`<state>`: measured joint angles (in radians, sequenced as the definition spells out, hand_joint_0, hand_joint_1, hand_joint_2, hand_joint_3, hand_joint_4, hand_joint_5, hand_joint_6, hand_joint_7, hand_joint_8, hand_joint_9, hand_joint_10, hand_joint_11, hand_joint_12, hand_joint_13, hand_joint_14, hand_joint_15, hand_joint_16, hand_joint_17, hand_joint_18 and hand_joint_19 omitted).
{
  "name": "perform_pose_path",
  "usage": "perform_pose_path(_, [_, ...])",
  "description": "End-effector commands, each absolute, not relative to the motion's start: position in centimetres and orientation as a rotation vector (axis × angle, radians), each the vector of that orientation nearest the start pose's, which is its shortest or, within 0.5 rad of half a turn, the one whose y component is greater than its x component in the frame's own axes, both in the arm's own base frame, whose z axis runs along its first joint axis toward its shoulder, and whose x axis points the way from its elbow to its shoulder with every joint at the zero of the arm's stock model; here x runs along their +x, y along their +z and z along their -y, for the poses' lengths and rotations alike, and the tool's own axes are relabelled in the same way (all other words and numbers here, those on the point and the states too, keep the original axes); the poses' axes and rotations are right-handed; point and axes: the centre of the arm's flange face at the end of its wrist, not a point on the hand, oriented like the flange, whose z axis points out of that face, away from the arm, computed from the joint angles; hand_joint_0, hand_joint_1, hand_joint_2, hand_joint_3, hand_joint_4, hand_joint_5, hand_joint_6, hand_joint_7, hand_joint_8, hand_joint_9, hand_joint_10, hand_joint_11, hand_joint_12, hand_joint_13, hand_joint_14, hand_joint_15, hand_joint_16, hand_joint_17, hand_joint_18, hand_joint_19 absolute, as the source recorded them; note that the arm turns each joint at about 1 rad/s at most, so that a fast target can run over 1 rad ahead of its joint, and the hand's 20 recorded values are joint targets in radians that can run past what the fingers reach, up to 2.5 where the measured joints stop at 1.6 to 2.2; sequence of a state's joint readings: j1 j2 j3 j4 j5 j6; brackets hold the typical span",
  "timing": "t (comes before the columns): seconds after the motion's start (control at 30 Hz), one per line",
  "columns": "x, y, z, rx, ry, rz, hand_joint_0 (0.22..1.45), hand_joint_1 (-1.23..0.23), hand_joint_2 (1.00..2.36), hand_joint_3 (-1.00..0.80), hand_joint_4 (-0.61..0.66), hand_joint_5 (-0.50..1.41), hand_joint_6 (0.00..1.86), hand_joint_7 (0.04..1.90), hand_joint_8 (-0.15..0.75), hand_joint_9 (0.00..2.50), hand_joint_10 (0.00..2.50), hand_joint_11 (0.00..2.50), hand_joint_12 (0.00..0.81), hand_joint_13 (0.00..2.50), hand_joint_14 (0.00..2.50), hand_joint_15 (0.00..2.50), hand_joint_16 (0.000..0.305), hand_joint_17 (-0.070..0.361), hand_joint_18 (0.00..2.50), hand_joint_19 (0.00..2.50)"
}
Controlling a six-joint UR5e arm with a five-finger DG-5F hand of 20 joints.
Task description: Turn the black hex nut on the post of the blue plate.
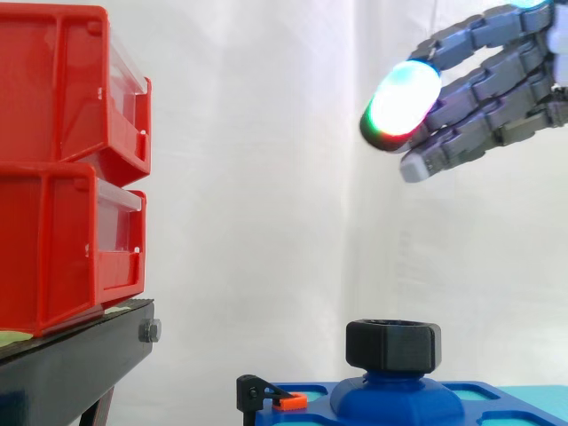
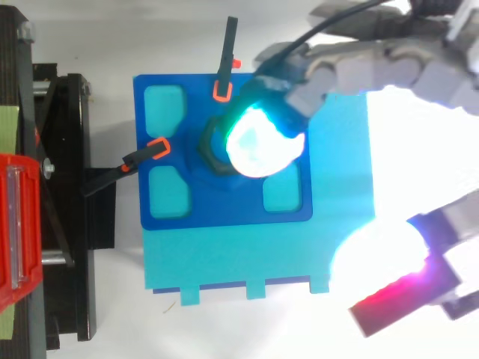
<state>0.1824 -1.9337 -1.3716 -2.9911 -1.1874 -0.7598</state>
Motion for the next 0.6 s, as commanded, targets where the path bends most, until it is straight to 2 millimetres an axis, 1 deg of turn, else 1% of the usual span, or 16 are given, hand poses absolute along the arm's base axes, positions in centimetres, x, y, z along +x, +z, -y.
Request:
perform_pose_path(0.0, [67.0, 39.3, 4.8, 0.744, 0.453, -1.401, 0.46, -0.54, 1.00, -0.50, 0.22, -0.21, 0.50, 0.81, 0.273, 0.34, 0.00, 0.00, 0.397, 0.31, 0.00, 0.01, 0.060, 0.135, 0.26, 0.11])
perform_pose_path(0.03, [68.1, 39.0, 4.6, 0.739, 0.452, -1.401, 0.46, -0.54, 1.00, -0.50, 0.22, -0.21, 0.50, 0.81, 0.273, 0.34, 0.00, 0.00, 0.397, 0.31, 0.00, 0.01, 0.060, 0.135, 0.26, 0.11])
perform_pose_path(0.07, [68.1, 39.0, 4.6, 0.739, 0.452, -1.401, 0.46, -0.54, 1.00, -0.50, 0.22, -0.21, 0.50, 0.81, 0.272, 0.34, 0.00, 0.00, 0.397, 0.31, 0.00, 0.01, 0.060, 0.135, 0.26, 0.11])
perform_pose_path(0.13, [69.5, 38.7, 4.2, 0.736, 0.449, -1.400, 0.46, -0.53, 1.00, -0.50, 0.22, -0.21, 0.50, 0.81, 0.273, 0.34, 0.00, 0.00, 0.397, 0.31, 0.00, 0.01, 0.060, 0.135, 0.26, 0.11])
perform_pose_path(0.2, [70.4, 38.2, 3.9, 0.728, 0.437, -1.417, 0.46, -0.53, 1.00, -0.50, 0.22, -0.21, 0.50, 0.81, 0.273, 0.34, 0.00, 0.00, 0.397, 0.31, 0.00, 0.01, 0.060, 0.135, 0.26, 0.11])
perform_pose_path(0.27, [71.7, 37.8, 3.1, 0.698, 0.417, -1.439, 0.46, -0.53, 1.00, -0.50, 0.22, -0.21, 0.50, 0.81, 0.274, 0.34, 0.00, 0.00, 0.396, 0.31, 0.00, 0.01, 0.060, 0.134, 0.26, 0.12])
perform_pose_path(0.3, [71.9, 37.5, 2.7, 0.688, 0.413, -1.445, 0.46, -0.53, 1.00, -0.50, 0.22, -0.21, 0.50, 0.81, 0.274, 0.35, 0.00, 0.00, 0.397, 0.31, 0.00, 0.01, 0.060, 0.134, 0.26, 0.12])
perform_pose_path(0.33, [72.2, 36.6, 2.5, 0.677, 0.401, -1.455, 0.46, -0.53, 1.00, -0.50, 0.21, -0.21, 0.50, 0.81, 0.273, 0.35, 0.00, 0.00, 0.396, 0.31, 0.00, 0.01, 0.060, 0.134, 0.26, 0.12])
perform_pose_path(0.43, [72.4, 36.5, 1.9, 0.659, 0.398, -1.455, 0.46, -0.53, 1.00, -0.50, 0.22, -0.21, 0.50, 0.81, 0.277, 0.36, 0.00, 0.00, 0.396, 0.31, 0.00, 0.01, 0.060, 0.134, 0.26, 0.12])
perform_pose_path(0.53, [72.9, 34.9, 0.8, 0.642, 0.392, -1.480, 0.46, -0.53, 1.00, -0.50, 0.22, -0.21, 0.50, 0.81, 0.279, 0.36, 0.00, 0.00, 0.398, 0.32, 0.00, 0.01, 0.059, 0.134, 0.27, 0.12])
perform_pose_path(0.57, [73.2, 33.9, 0.7, 0.646, 0.388, -1.492, 0.46, -0.53, 1.00, -0.50, 0.22, -0.21, 0.50, 0.81, 0.278, 0.36, 0.00, 0.00, 0.398, 0.32, 0.00, 0.01, 0.059, 0.133, 0.27, 0.13])
